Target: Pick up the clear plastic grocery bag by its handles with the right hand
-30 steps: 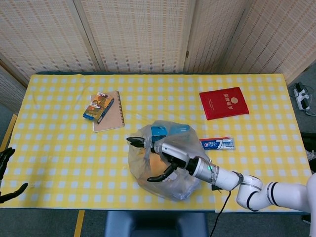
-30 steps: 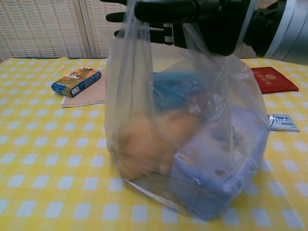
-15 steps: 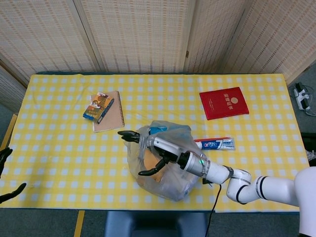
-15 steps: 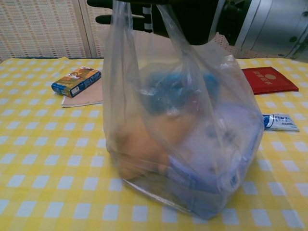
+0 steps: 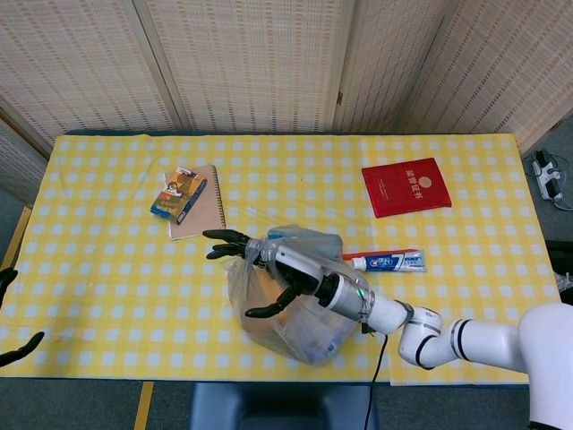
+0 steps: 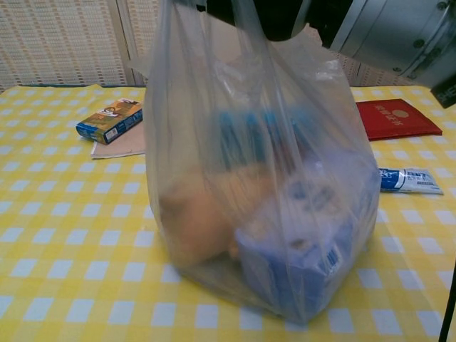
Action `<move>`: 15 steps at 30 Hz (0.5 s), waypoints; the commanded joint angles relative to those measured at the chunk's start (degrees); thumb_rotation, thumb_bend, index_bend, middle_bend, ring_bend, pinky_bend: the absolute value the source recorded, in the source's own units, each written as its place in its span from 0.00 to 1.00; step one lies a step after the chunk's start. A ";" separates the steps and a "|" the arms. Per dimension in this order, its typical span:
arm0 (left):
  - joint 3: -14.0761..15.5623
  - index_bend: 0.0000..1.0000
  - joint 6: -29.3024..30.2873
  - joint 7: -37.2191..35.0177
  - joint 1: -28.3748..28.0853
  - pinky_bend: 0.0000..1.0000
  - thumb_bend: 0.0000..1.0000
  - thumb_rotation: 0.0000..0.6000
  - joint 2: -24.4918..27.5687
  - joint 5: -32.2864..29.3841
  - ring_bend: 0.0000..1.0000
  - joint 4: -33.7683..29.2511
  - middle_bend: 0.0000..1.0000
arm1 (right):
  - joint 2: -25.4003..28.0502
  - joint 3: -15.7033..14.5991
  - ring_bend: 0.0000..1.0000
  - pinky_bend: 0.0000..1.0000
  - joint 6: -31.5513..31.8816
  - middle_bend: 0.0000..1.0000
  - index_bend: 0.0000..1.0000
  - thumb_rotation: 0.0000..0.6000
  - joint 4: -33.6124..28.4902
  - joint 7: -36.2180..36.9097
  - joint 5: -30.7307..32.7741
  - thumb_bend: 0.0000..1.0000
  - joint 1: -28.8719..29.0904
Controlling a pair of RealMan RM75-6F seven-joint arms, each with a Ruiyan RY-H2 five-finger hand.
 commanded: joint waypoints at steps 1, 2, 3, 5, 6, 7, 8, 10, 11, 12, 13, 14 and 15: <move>0.01 0.00 -0.21 0.05 -0.08 0.10 0.23 1.00 -0.02 -0.03 0.12 -0.02 0.11 | -0.65 1.12 0.17 0.00 0.86 0.04 0.00 1.00 -0.97 -0.03 2.06 0.26 -0.86; 0.02 0.00 -0.29 0.11 -0.12 0.10 0.23 1.00 -0.03 0.00 0.12 -0.04 0.12 | -0.77 1.43 0.18 0.00 0.90 0.06 0.00 1.00 -1.33 0.42 2.81 0.26 -1.05; 0.04 0.00 -0.38 0.21 -0.17 0.10 0.23 1.00 -0.06 0.05 0.12 -0.08 0.12 | -0.86 1.80 0.19 0.00 0.78 0.07 0.00 1.00 -1.75 1.36 3.78 0.26 -1.24; 0.06 0.00 -0.52 0.34 -0.24 0.10 0.23 1.00 -0.07 0.09 0.12 -0.14 0.12 | -0.99 2.51 0.21 0.01 0.34 0.13 0.05 1.00 -2.20 3.02 5.51 0.26 -1.49; 0.06 0.00 -0.60 0.43 -0.28 0.10 0.23 1.00 -0.09 0.07 0.12 -0.15 0.12 | -1.15 3.10 0.22 0.01 0.10 0.16 0.08 1.00 -2.46 4.15 6.83 0.26 -1.74; 0.06 0.00 -0.65 0.49 -0.30 0.10 0.23 1.00 -0.11 0.07 0.12 -0.18 0.12 | -1.27 3.60 0.24 0.04 -0.18 0.20 0.12 1.00 -2.66 4.88 7.97 0.26 -1.96; 0.07 0.00 -0.70 0.55 -0.31 0.10 0.23 1.00 -0.11 0.06 0.12 -0.20 0.11 | -1.38 4.09 0.27 0.08 -0.52 0.24 0.17 1.00 -2.87 5.58 9.03 0.26 -2.13; 0.04 0.00 -0.79 0.64 -0.35 0.10 0.23 1.00 -0.14 0.00 0.12 -0.21 0.11 | -1.51 5.18 0.32 0.16 -1.39 0.33 0.25 1.00 -3.31 7.40 11.26 0.26 -2.54; 0.03 0.00 -0.84 0.65 -0.37 0.10 0.23 1.00 -0.15 -0.04 0.12 -0.20 0.12 | -1.58 5.66 0.36 0.20 -1.82 0.37 0.29 1.00 -3.49 8.03 12.21 0.26 -2.72; 0.02 0.00 -0.91 0.65 -0.40 0.10 0.23 1.00 -0.16 -0.07 0.12 -0.19 0.12 | -1.64 6.12 0.39 0.23 -2.23 0.40 0.32 1.00 -3.66 8.53 13.08 0.26 -2.90; 0.02 0.00 -1.01 0.64 -0.45 0.10 0.23 1.00 -0.15 -0.09 0.12 -0.19 0.12 | -1.71 6.76 0.44 0.30 -2.85 0.45 0.37 1.00 -3.88 8.88 14.24 0.26 -3.11; 0.03 0.00 -1.08 0.64 -0.47 0.10 0.23 1.00 -0.16 -0.09 0.12 -0.19 0.12 | -1.74 7.20 0.49 0.35 -3.24 0.49 0.42 1.00 -4.04 9.06 14.95 0.26 -3.27; 0.04 0.00 -1.18 0.64 -0.52 0.10 0.23 1.00 -0.16 -0.10 0.12 -0.18 0.11 | -1.79 7.76 0.52 0.40 -3.64 0.52 0.45 1.00 -4.24 9.22 15.75 0.26 -3.52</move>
